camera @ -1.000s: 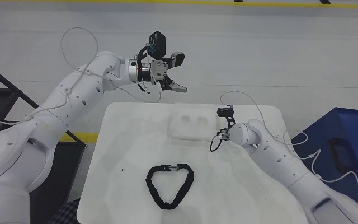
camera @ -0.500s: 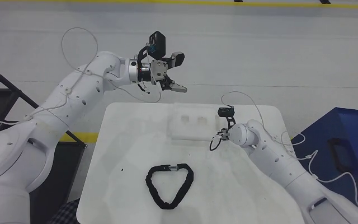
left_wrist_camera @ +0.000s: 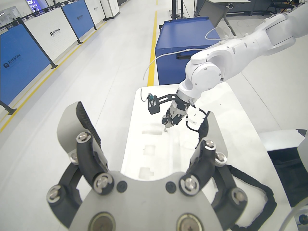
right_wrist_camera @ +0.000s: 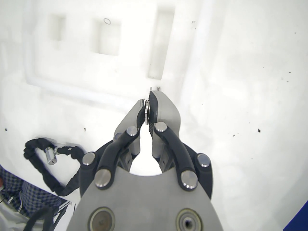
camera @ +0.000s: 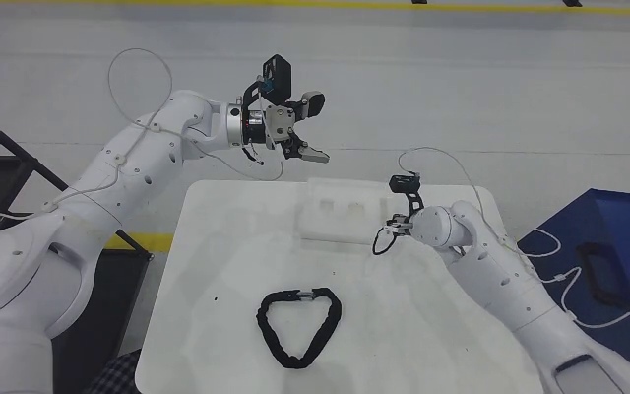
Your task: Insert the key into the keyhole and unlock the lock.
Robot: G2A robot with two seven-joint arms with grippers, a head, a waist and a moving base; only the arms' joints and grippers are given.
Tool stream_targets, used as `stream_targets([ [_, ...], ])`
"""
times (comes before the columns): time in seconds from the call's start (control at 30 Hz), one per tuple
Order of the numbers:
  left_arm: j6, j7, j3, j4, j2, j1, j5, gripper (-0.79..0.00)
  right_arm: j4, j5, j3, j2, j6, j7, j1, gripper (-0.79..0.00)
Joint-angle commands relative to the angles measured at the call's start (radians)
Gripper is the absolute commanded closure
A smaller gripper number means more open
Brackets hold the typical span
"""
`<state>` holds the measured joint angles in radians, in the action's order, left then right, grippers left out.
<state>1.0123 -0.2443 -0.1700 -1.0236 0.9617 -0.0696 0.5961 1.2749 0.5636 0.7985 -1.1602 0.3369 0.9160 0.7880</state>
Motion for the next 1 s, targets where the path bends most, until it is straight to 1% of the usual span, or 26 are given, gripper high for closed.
stream_targets([
  [0.0, 0.000, 0.000, 0.000, 0.000, 0.000, 0.000, 0.000, -0.785, 0.039, -0.018, 0.044, 0.012, -0.014, 0.014, 0.020, 0.000],
  [0.13, 0.000, 0.000, 0.000, 0.000, 0.000, 0.000, 0.000, -0.785, 0.132, -0.062, 0.141, 0.039, -0.057, 0.042, 0.076, 0.000],
  [0.37, 0.000, 0.000, 0.000, 0.000, 0.000, 0.000, 0.000, -0.785, 0.281, -0.196, 0.316, 0.077, -0.202, 0.045, 0.197, 0.000],
  [0.43, 0.000, 0.000, 0.000, 0.000, 0.000, 0.000, 0.000, -0.785, 0.312, -0.274, 0.362, 0.083, -0.250, 0.035, 0.238, 0.000],
  [0.63, 0.000, 0.000, 0.000, 0.000, 0.000, 0.000, 0.000, -0.785, 0.379, -0.418, 0.476, 0.099, -0.352, 0.020, 0.321, 0.000],
  [0.83, 0.000, 0.000, 0.000, 0.000, 0.000, 0.000, 0.000, -0.785, 0.439, -0.506, 0.571, 0.112, -0.400, 0.012, 0.391, 0.000],
  [0.97, 0.000, 0.000, 0.000, 0.000, 0.000, 0.000, 0.000, -0.785, 0.444, -0.556, 0.616, 0.117, -0.394, 0.002, 0.421, 0.000],
])
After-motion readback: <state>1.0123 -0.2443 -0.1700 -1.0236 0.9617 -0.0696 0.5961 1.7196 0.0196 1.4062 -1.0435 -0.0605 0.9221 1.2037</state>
